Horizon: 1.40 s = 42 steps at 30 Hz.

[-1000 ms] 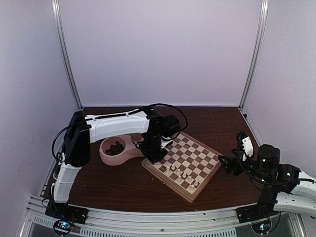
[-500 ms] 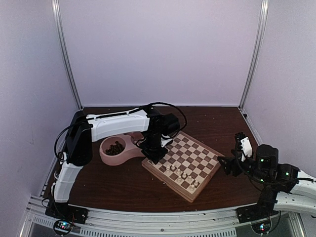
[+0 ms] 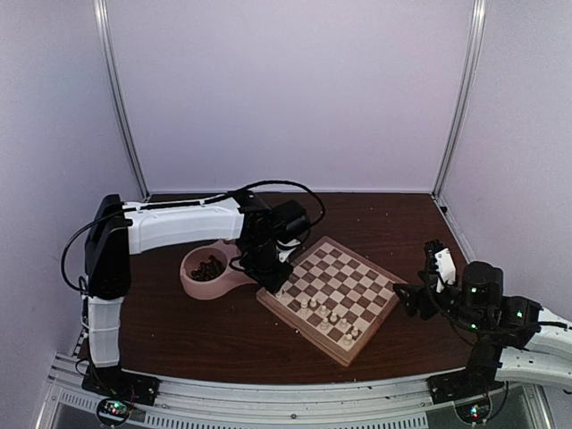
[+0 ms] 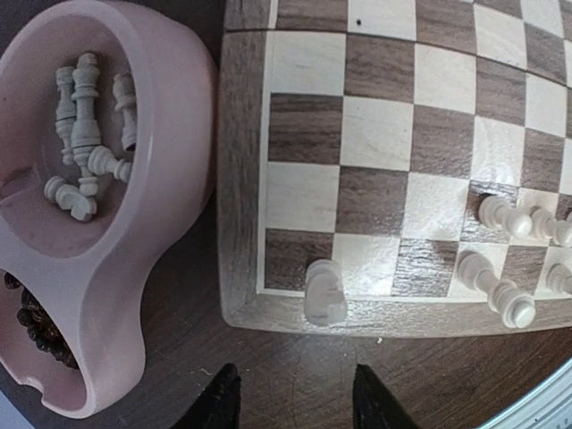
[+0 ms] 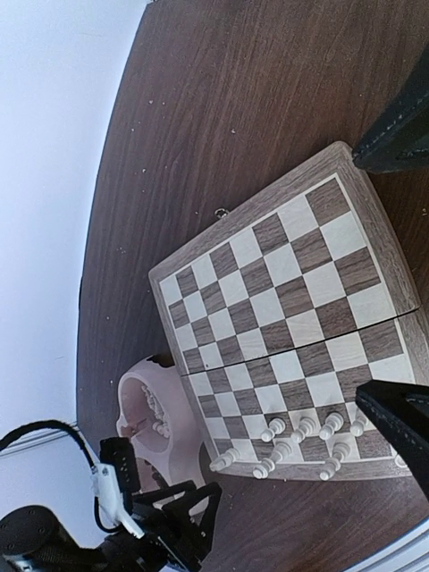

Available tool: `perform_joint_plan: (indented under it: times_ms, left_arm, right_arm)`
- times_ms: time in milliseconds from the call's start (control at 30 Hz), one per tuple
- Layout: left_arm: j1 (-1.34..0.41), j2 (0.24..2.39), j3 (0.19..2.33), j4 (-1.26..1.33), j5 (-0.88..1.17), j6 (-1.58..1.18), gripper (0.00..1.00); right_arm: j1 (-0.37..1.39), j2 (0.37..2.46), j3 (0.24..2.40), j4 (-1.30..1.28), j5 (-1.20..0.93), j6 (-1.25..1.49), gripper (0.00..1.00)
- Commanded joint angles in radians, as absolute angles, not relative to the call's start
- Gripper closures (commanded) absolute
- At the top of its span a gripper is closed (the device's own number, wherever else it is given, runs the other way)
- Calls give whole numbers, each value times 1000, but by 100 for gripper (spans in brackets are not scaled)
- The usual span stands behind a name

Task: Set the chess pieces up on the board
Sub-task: Place the knight on the chessboard, then pick up the knight from the chessboard.

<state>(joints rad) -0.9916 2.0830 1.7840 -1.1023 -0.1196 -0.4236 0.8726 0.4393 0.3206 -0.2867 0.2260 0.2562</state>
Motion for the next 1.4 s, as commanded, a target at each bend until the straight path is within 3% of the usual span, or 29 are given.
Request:
perform_joint_plan:
  times_ms: [0, 767, 1100, 1367]
  left_arm:
    - [-986, 1948, 1619, -813, -135, -480, 53]
    - [-961, 2008, 1586, -759, -52, -552, 56]
    - [-962, 2023, 1578, -755, -49, -551, 77]
    - [-962, 2033, 1582, -771, -54, -548, 76]
  right_arm:
    - [868, 444, 322, -271, 242, 250, 17]
    - [868, 448, 322, -272, 245, 252, 16]
    - [868, 449, 323, -272, 247, 253, 16]
    - [868, 451, 324, -272, 249, 253, 16]
